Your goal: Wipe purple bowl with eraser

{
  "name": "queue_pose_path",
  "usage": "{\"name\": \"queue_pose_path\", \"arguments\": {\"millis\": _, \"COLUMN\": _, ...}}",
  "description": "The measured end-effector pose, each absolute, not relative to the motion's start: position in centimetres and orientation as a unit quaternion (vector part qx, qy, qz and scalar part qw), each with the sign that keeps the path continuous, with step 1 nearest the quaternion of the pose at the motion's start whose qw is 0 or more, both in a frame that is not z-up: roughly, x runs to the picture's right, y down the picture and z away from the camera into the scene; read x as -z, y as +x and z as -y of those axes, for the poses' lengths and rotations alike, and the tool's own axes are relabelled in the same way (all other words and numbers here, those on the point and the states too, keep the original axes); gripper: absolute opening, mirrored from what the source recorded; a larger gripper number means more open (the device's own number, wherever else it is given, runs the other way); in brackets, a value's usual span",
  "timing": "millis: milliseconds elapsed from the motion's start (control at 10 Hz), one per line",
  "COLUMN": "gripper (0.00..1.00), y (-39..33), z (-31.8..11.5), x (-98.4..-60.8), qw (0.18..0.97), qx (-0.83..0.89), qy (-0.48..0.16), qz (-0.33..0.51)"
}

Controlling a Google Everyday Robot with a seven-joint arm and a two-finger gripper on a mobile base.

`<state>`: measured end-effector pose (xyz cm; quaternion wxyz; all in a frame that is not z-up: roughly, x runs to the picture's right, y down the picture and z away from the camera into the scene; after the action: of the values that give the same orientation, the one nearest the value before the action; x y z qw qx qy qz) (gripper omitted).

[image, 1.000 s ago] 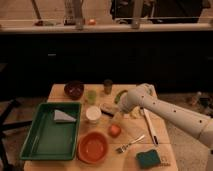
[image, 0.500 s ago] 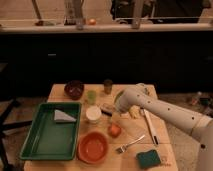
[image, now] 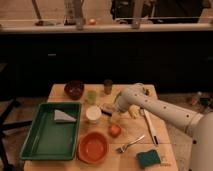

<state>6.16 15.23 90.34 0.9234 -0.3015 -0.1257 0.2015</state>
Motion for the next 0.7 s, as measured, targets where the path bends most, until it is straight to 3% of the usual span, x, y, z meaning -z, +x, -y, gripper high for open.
{"name": "queue_pose_path", "arguments": {"millis": 200, "gripper": 0.79, "y": 6.59, "z": -15.64, "x": -90.87, "qw": 0.922, "qx": -0.202, "qy": -0.308, "qz": 0.12}}
{"name": "queue_pose_path", "arguments": {"millis": 300, "gripper": 0.73, "y": 6.57, "z": -15.81, "x": -91.08, "qw": 0.922, "qx": -0.201, "qy": -0.309, "qz": 0.117}}
{"name": "queue_pose_path", "arguments": {"millis": 700, "gripper": 0.35, "y": 6.66, "z": -15.86, "x": -91.14, "qw": 0.92, "qx": -0.215, "qy": -0.309, "qz": 0.109}}
